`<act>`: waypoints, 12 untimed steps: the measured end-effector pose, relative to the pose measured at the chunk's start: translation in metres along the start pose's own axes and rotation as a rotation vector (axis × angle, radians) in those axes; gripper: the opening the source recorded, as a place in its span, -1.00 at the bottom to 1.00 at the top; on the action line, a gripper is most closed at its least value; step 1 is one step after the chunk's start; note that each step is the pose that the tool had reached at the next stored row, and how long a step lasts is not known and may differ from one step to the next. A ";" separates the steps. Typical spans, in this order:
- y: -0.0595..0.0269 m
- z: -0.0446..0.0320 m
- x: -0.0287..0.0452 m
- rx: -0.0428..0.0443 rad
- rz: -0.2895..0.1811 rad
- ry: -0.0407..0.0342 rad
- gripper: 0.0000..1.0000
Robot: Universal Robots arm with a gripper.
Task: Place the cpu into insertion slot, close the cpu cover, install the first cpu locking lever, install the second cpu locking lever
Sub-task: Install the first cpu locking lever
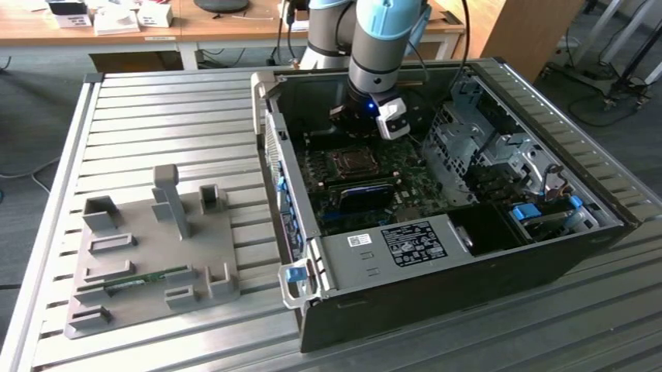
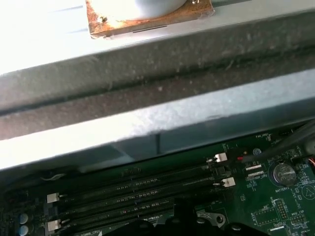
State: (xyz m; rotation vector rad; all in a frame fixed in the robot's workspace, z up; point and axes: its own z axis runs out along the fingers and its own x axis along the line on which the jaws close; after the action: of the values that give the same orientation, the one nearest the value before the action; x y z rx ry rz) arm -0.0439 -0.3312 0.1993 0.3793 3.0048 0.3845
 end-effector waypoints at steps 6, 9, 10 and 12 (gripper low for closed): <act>0.0018 -0.0004 0.0004 0.0000 0.002 -0.0005 -0.79; 0.0029 -0.0007 0.0006 0.0002 0.002 -0.0006 -0.79; 0.0031 -0.0012 0.0006 0.0003 0.003 -0.0006 -0.79; 0.0037 -0.0027 0.0005 0.0001 0.003 -0.0007 -0.79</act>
State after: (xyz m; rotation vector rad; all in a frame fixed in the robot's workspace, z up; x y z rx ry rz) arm -0.0439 -0.3282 0.2029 0.3838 3.0039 0.3843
